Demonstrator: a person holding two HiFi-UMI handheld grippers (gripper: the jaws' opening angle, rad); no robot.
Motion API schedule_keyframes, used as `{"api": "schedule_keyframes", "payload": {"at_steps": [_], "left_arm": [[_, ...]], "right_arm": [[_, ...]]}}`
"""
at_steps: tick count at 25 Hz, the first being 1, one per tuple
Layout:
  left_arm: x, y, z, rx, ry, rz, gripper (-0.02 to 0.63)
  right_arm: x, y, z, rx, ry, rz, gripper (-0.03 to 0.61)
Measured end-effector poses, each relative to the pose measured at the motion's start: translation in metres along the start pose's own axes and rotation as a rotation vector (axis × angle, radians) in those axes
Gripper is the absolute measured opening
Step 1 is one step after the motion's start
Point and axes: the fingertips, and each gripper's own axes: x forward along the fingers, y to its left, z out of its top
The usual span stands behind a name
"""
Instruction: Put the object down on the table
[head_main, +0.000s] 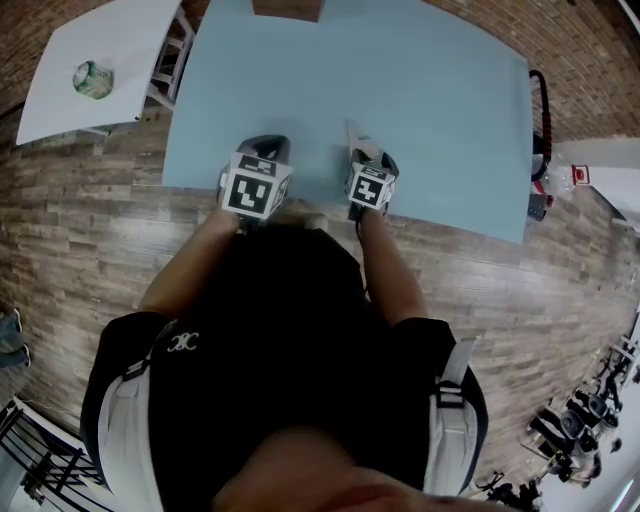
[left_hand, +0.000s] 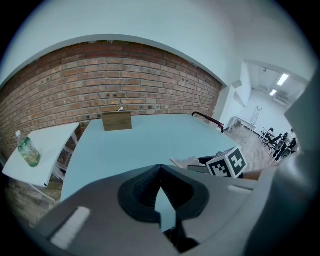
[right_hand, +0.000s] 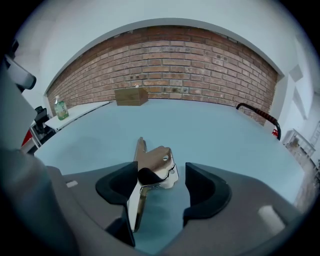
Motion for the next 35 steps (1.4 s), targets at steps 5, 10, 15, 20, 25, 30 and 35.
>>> {"api": "schedule_keyframes", "payload": {"at_steps": [5,10,15,20,25,30,35], "left_arm": [[0.0,-0.001,0.004,-0.001,-0.009,-0.001,-0.002],[0.007,-0.007,0.002,0.014,-0.006,-0.012,-0.002],[0.015,-0.018,0.013,0.026,-0.025,-0.031,-0.002],[0.021,-0.038,0.029,0.07,-0.054,-0.056,-0.002],[0.023,-0.046,0.042,0.11,-0.103,-0.07,-0.002],[0.028,-0.042,0.046,0.047,-0.124,-0.081,-0.002],[0.032,-0.038,0.048,0.055,-0.125,-0.097,-0.002]], "right_arm": [[-0.004,0.001,0.002,-0.01,0.006,-0.002,0.313],[-0.03,0.001,0.015,-0.06,-0.057,-0.027,0.265],[-0.07,-0.011,0.048,0.012,-0.196,-0.076,0.125],[-0.108,-0.023,0.083,0.085,-0.294,-0.07,0.017],[-0.138,-0.019,0.103,0.128,-0.36,-0.036,0.015],[-0.159,-0.017,0.122,0.105,-0.412,-0.007,0.015],[-0.169,-0.005,0.134,0.086,-0.464,0.047,0.014]]}}
